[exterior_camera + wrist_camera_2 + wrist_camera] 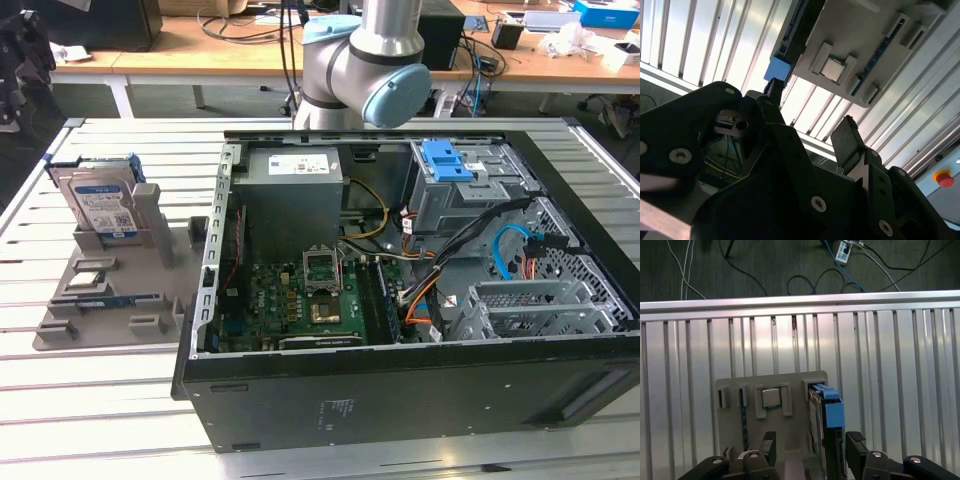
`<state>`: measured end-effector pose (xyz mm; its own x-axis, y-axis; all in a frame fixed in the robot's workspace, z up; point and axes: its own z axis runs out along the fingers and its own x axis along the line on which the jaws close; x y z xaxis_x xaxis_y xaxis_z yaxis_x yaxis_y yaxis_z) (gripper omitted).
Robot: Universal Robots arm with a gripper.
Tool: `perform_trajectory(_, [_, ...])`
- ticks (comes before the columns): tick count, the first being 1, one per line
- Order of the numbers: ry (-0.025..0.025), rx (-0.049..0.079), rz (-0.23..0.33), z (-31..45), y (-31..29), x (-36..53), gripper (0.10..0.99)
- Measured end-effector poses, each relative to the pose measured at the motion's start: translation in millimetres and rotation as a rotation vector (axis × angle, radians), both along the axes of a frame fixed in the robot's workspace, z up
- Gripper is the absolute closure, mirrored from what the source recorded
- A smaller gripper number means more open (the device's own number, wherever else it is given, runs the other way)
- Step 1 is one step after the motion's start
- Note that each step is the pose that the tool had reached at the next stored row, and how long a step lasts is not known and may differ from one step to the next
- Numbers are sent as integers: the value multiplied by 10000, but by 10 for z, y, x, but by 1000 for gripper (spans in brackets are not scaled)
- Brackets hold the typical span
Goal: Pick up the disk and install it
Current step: 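Pick up the disk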
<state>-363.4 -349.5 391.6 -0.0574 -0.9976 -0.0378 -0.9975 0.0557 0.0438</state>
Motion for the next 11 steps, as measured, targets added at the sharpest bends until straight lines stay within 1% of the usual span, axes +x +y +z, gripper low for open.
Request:
perform_trajectory(5, [7,-1,-5,-38,6,7,424])
perform_trajectory(11, [7,0,-2,-125,5,14,424])
